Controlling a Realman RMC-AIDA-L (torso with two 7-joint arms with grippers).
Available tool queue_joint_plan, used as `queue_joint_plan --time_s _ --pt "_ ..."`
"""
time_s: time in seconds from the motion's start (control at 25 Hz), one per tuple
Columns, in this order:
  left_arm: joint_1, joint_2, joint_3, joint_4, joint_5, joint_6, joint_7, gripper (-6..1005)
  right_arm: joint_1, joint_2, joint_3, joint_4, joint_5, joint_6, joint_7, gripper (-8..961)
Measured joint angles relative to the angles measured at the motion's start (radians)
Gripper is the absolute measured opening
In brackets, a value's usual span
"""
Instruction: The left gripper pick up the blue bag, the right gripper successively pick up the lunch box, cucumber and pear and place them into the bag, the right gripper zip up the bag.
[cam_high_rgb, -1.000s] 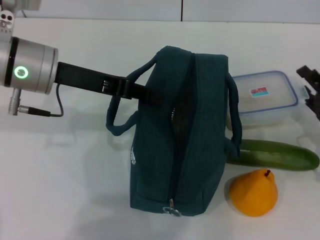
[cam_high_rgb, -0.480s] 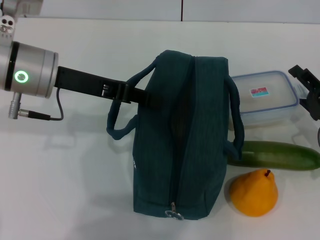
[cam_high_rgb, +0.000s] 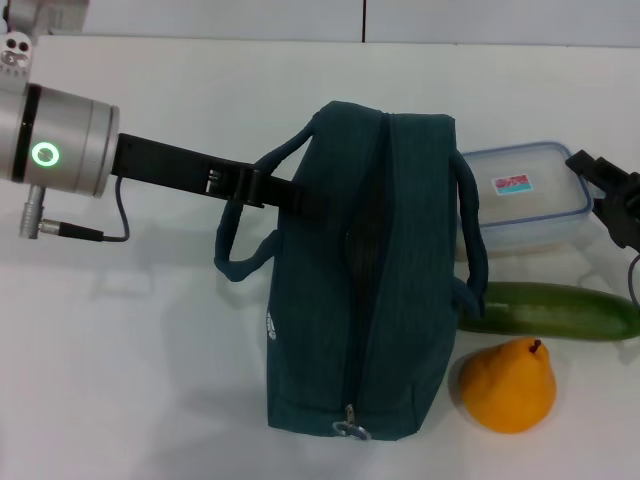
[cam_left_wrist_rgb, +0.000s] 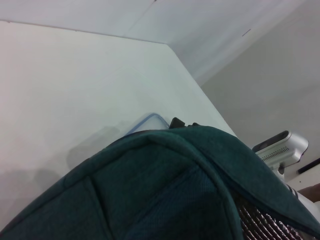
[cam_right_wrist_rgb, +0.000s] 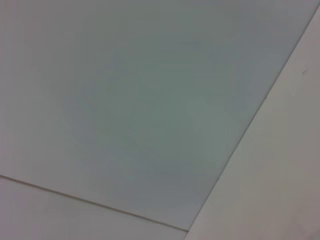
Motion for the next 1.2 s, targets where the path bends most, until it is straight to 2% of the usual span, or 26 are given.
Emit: queue_joint_plan --time_s 0.16,0.4,1.2 --pt "-0.002 -0.003 0.0 0.0 0.0 0.0 0.0 45 -0.001 0.0 0.0 -0.001 -0.005 -0.008 0.0 313" --pt "0.0 -0.003 0.0 0.0 0.0 0.0 0.0 45 -0.009 0.0 -0.002 -0.001 -0.006 -0.049 0.0 219" --pt "-0.004 -0.003 0.0 0.0 -0.006 0.0 0.0 46 -0.036 -0.001 -0.011 -0.023 -0.018 -0.17 0.0 193"
